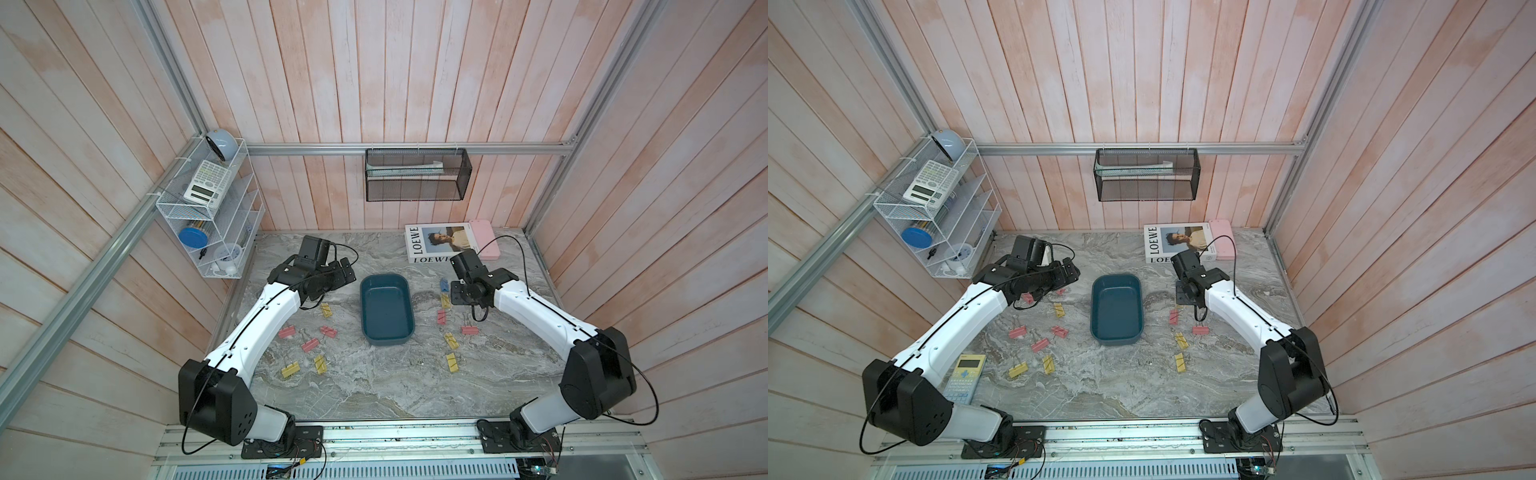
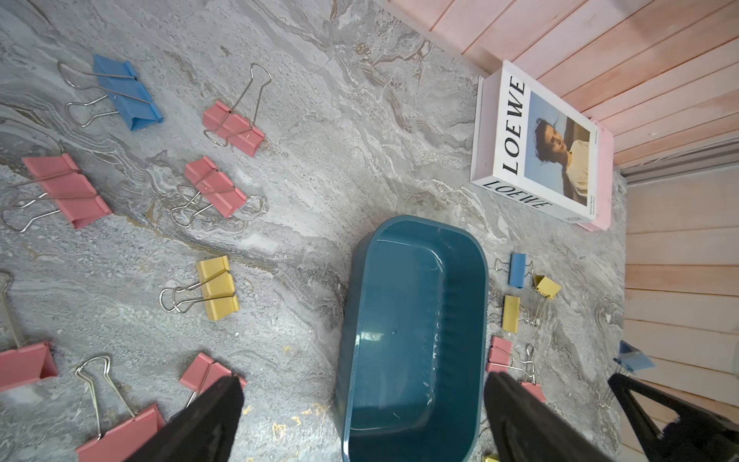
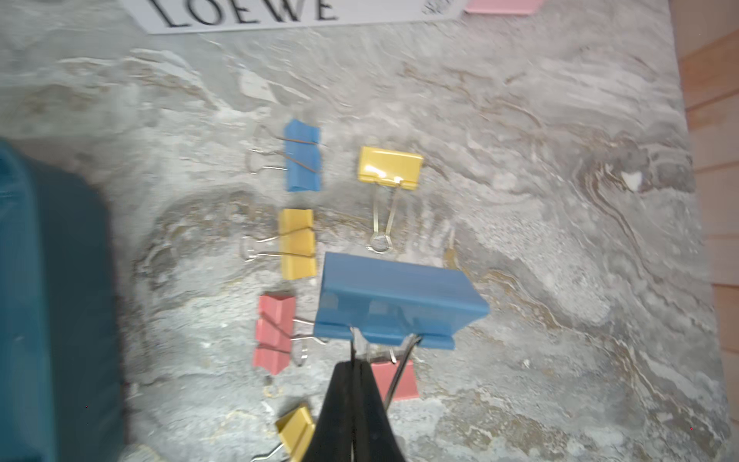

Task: Take out the binder clips from the storage box
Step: Place the binder clip at the center of the board.

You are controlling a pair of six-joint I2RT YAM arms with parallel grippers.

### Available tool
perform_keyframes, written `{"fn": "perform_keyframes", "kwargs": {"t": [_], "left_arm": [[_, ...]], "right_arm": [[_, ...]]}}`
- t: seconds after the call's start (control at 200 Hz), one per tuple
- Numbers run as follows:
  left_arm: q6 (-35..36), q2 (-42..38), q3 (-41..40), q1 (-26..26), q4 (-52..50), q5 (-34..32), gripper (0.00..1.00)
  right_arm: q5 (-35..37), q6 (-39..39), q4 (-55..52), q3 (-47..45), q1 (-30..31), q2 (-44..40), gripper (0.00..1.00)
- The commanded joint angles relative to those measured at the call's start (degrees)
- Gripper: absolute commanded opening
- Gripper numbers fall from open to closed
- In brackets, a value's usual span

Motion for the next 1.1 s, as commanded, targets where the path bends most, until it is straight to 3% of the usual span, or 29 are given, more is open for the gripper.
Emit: {"fn": "perform_keyframes", "kwargs": {"t": [0.0,0.18,0.445,0.52,0.655,0.705,0.785,0.86,0.985,1.095], "left_arm": [[-0.1,1.1,2.2,-0.5,0.6,0.6,1.00],[0.2,1.1,2.2,-0.6,-0.5,-0.7,1.00],[0.5,-0.4,1.1,-0.5,-2.3,-4.7,1.00],[0.6,-1.5,0.6,-0.4,-2.7,-6.2,1.00],[0.7,-3.0,-0.3,0.2,-2.9,-9.1,1.00],[0.5,-3.5,-0.8,1.0,-3.2,-11.2,1.00],[-0.1,-4.7,-2.5,4.3,-2.5,-13.2,1.00],[-0.1,-6.3,-5.6,9.3,0.3,-13.7,1.00],[3.7,-8.6,-12.6,16.3,9.3,-18.1,1.00],[8.4,-7.6,-17.6,19.3,16.8,-25.2,1.00]], "right_arm": [[0.7,1.3,3.1,-3.4,-3.7,-1.1,0.00],[-2.1,0.7,6.4,-5.6,-9.5,4.3,0.00],[-5.9,0.7,6.7,-1.1,-11.7,14.8,0.00],[-5.5,0.8,6.2,-0.2,-11.7,15.0,0.14],[-3.1,0.5,4.3,0.9,-11.7,13.3,0.50],[-2.2,0.4,3.6,1.1,-11.7,11.9,0.57],[-1.7,-0.7,4.5,0.1,-11.7,7.5,0.69],[-0.6,-2.2,8.2,-2.6,-11.7,1.7,0.86],[4.3,-3.5,19.8,-10.2,-11.7,-9.3,0.97],[8.5,-9.4,33.9,-19.8,-11.7,-16.3,0.98]]}}
